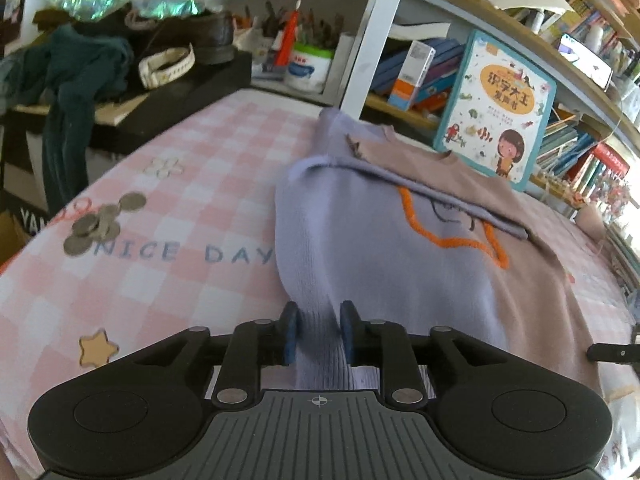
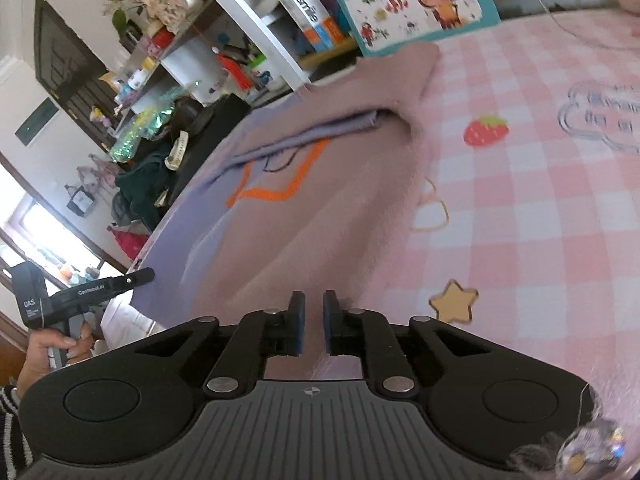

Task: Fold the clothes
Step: 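Grasp the lavender hem with the left gripper while the right gripper grasps the pink hem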

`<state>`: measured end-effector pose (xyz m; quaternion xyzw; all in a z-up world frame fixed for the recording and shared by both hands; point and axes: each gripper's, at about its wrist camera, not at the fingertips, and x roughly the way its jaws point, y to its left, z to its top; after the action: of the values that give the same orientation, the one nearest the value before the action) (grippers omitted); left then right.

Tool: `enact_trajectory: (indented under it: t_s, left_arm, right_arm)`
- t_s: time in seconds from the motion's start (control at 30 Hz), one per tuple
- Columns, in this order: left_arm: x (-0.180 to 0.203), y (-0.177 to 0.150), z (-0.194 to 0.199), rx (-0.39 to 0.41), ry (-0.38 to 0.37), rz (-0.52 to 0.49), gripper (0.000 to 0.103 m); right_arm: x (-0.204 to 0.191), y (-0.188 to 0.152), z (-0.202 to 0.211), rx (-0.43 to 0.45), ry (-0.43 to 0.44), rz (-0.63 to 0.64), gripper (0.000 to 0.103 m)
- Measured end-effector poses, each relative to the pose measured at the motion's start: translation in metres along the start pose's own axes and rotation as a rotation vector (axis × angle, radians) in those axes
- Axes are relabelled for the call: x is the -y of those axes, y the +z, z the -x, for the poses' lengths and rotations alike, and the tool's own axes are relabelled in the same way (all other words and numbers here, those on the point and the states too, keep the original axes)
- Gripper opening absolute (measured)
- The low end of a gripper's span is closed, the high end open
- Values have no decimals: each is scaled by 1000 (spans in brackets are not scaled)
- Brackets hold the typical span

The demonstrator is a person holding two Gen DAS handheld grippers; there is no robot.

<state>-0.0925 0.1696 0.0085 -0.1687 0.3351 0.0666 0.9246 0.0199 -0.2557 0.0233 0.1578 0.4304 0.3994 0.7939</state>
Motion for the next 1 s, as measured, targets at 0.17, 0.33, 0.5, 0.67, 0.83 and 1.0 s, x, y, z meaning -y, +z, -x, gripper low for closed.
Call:
enact_trajectory:
  t_s: [0.17, 0.33, 0.5, 0.67, 0.83, 1.0]
  left_arm:
    - [-4, -5, 2, -7, -4, 11, 26]
    - [-8, -6, 5, -3, 8, 14, 26]
    - [-8, -7, 7, 3, 12, -5, 26]
    - [-6, -9, 5, 16, 0, -15, 25]
    - [-10, -6, 3, 44, -21, 34, 11]
    - [1, 1, 15, 97, -4, -56, 14]
  right_arm:
    - [2, -4, 1, -14, 36, -38, 16]
    - [3, -3, 9, -19, 27, -56, 18]
    - [4, -5, 19, -10, -47, -37, 35]
    - [2, -7, 12, -34, 2, -51, 35]
    - [0, -3, 3, -10, -14, -62, 5]
    - [-6, 4, 23, 109, 83, -58, 5]
